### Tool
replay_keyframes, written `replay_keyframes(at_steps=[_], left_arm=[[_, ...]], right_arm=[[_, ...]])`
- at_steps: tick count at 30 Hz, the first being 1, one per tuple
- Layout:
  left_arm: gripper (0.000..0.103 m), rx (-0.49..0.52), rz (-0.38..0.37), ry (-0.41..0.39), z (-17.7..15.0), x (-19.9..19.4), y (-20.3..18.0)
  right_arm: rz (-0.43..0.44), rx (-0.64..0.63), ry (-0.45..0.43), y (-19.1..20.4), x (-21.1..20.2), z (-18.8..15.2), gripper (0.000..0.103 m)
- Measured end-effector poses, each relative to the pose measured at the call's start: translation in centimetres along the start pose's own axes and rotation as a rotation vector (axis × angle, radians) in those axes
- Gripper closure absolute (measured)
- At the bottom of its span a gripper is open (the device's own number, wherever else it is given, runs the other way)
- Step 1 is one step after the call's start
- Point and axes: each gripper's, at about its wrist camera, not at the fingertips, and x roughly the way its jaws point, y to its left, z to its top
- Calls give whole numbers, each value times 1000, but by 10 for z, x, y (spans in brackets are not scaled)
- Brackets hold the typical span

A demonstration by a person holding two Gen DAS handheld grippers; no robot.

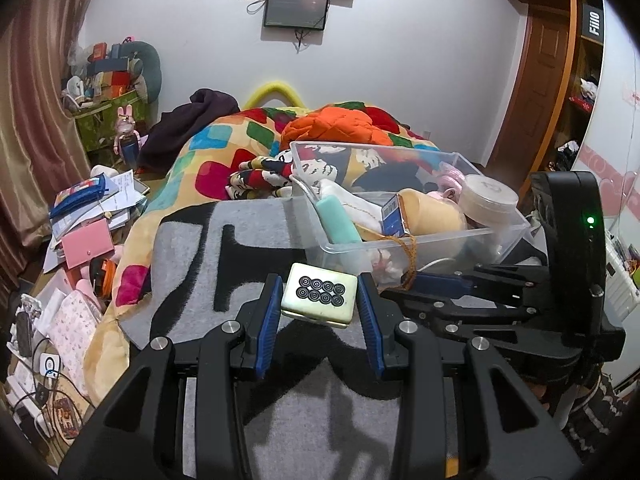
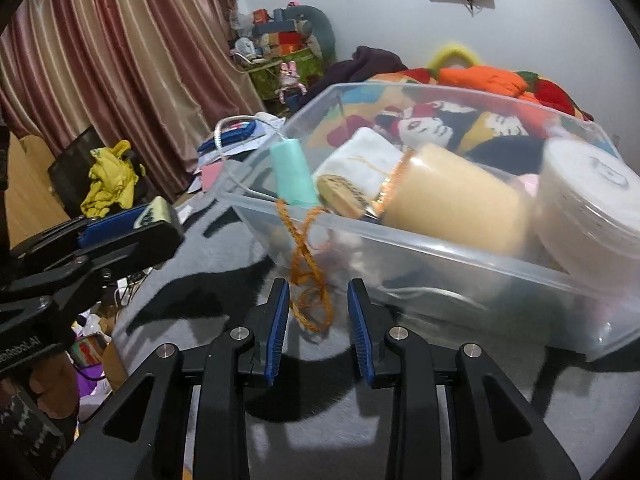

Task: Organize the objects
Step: 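Grasp the white dotted tile with the left gripper while the right grasps the orange cord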

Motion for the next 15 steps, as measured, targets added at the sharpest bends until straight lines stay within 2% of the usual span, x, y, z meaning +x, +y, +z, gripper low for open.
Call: replay_keyframes(at_steps=[1,4,15], left_arm=[[66,-3,-1,0,1,1,1],[66,-3,-3,-6,2,1,1],[66,6,-9,-35,22,5,-2]], right_arm=[[-7,-3,-8,1,0,0,77],[-9,-17,-26,7,-3,1,94],[6,-62,-164,20,-54,16,95]])
